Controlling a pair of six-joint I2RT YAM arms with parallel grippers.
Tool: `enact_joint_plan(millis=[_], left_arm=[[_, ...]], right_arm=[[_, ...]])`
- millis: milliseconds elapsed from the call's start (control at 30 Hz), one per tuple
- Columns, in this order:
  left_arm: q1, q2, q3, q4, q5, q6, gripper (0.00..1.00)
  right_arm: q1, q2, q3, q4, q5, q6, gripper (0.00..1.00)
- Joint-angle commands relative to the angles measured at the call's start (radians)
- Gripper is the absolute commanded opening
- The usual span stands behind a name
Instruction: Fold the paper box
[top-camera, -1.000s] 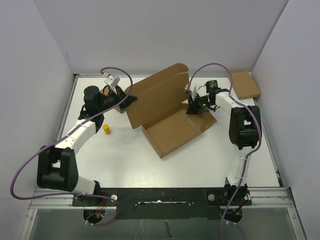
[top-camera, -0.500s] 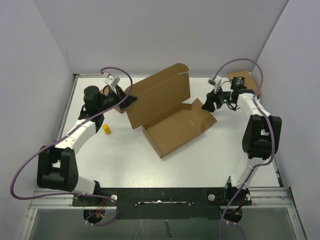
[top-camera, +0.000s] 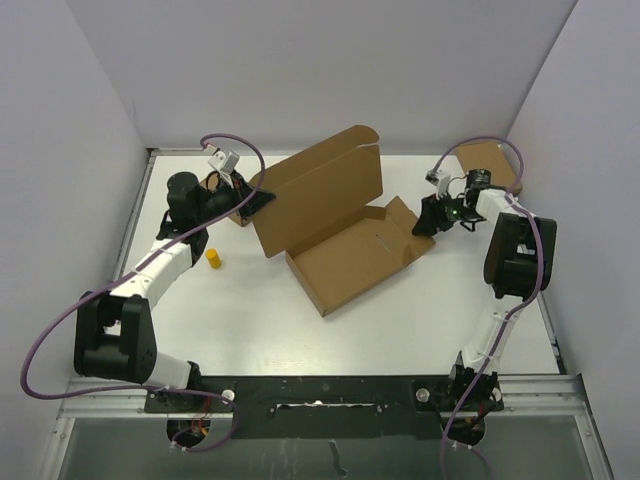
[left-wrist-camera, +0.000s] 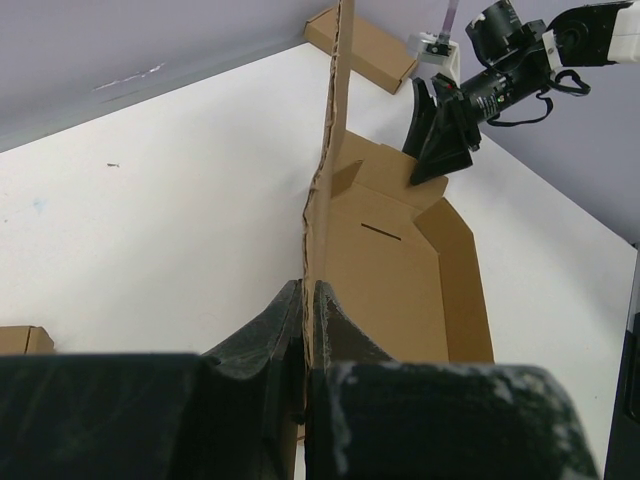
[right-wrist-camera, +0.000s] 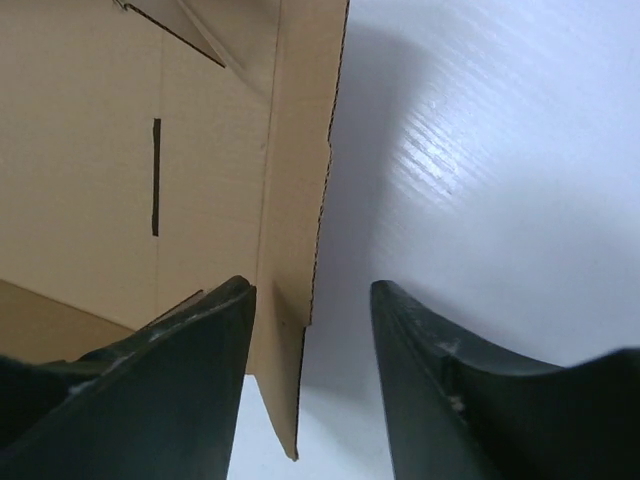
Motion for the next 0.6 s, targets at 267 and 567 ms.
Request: enact_joint_plan(millis=[267,567], left_arm=[[0.004,0.000,0.002,0.095,0.026,-0.026,0.00],[0.004,-0.006,0.000,0.113,0.031,-0.042,0.00]], right_arm=[[0.003,-0.074,0.044,-0.020,-0.110,0.017,0.03],[0.064,-0.224,-0.023,0.036,-0.091,0.070,0.00]])
